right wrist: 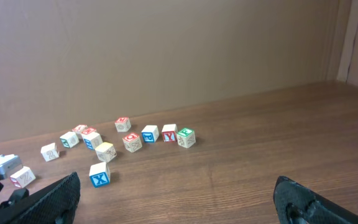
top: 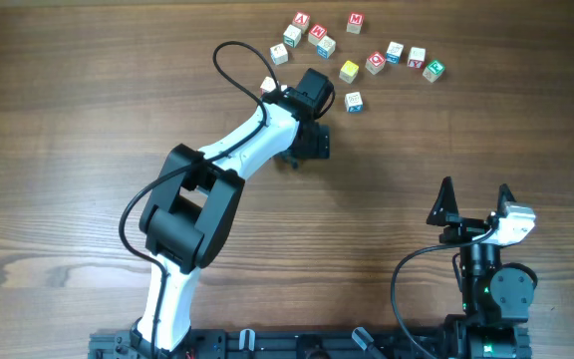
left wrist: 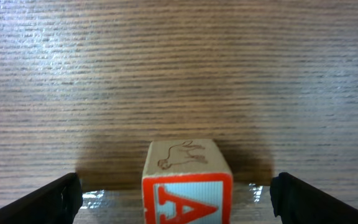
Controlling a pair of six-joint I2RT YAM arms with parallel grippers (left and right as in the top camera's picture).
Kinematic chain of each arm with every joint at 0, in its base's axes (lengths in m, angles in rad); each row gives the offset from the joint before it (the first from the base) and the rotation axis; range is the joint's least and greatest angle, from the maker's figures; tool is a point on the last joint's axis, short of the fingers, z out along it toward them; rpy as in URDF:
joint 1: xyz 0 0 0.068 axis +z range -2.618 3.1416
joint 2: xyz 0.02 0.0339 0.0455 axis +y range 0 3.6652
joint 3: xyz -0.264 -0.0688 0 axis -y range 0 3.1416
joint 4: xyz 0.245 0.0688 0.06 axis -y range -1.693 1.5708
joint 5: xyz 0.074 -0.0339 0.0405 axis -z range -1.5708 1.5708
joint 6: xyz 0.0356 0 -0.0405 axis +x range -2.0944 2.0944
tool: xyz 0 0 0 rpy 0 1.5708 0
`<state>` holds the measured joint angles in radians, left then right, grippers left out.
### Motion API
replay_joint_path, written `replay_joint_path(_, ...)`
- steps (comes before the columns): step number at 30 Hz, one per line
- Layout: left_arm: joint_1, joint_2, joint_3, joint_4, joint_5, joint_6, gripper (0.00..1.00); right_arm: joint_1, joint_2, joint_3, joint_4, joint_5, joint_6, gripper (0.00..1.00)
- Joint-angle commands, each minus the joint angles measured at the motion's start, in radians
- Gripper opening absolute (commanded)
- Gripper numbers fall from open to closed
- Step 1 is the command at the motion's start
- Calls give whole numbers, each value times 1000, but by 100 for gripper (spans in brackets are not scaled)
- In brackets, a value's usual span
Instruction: Form a horizontal line
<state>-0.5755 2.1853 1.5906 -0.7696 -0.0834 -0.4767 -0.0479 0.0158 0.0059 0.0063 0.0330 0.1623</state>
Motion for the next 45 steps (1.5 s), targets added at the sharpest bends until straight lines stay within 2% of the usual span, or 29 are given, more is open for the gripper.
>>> replay_joint_path(1, 4, -66, -8, -34, 4, -3, 100, -5, -5, -1, 3, -12, -4, 100)
replay_joint_path(8, 4, -273, -8, -93, 3, -2, 100, -5, -5, -1, 3, -12, -4, 100)
replay_joint_path(12, 4, -315, -8, -110, 2, 0, 100, -5, -5, -1, 3, -12, -4, 100)
replay_joint_path(28, 5, -515, -8, -208, -227, 1, 100, -5, -5, -1, 3, -12, -4, 100)
replay_joint_path(33, 17, -613, -8, -239, -242, 0, 100, -5, -5, -1, 3, -13, -4, 100)
replay_joint_path(36, 49, -676, -8, -315, -320, -1, 100, -5, -5, -1, 3, -13, -4, 100)
replay_joint_path(45, 148, -811, -8, -501, -332, -56, 100, -5, -5, -1, 3, -12, -4, 100)
